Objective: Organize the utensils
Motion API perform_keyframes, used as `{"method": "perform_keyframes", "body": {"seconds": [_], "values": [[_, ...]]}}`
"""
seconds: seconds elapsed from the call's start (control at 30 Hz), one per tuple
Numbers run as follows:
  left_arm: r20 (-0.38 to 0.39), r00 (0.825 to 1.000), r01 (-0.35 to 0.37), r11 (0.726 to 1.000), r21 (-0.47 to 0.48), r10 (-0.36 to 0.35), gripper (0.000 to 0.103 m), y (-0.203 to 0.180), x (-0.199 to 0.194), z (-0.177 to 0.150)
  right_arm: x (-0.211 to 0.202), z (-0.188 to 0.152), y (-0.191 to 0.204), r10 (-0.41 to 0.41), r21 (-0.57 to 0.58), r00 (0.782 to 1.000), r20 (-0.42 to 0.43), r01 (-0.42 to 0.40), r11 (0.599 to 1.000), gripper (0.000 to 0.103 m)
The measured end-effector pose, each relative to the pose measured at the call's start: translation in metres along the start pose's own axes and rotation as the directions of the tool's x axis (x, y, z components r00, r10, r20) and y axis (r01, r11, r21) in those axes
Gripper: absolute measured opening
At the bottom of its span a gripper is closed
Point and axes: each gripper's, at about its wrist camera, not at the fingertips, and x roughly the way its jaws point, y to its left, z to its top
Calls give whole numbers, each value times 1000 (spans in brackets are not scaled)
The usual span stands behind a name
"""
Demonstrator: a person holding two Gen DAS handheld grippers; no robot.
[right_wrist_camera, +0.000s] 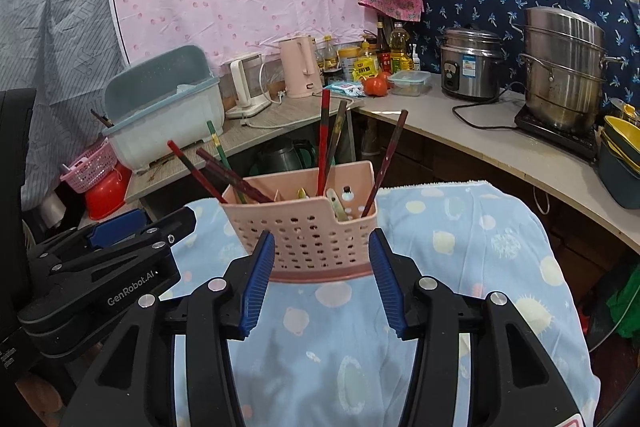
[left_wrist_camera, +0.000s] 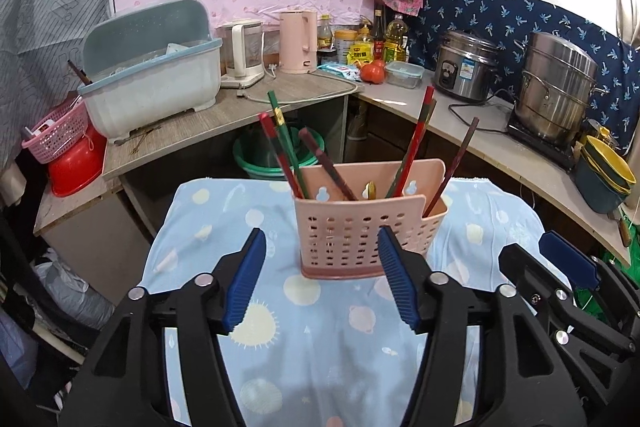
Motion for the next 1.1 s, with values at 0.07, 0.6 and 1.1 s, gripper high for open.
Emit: {"method": "perform_keyframes", "body": {"seconds": [0.07, 0.6, 1.1], "values": [[-7, 1000, -4, 1000, 0, 4, 60, 0, -1, -7, -1, -6, -1, -9, -3, 1000, -10, 9, 1000, 50], [-59, 997, -49, 999, -1, 49, 77, 0, 1, -43, -3, -40, -1, -54, -28, 997, -63, 53, 998, 65], [-93, 991, -101, 995, -1, 101, 87, 4, 5, -64, -2, -56, -3, -73, -12, 992, -99, 72, 997, 73]]}}
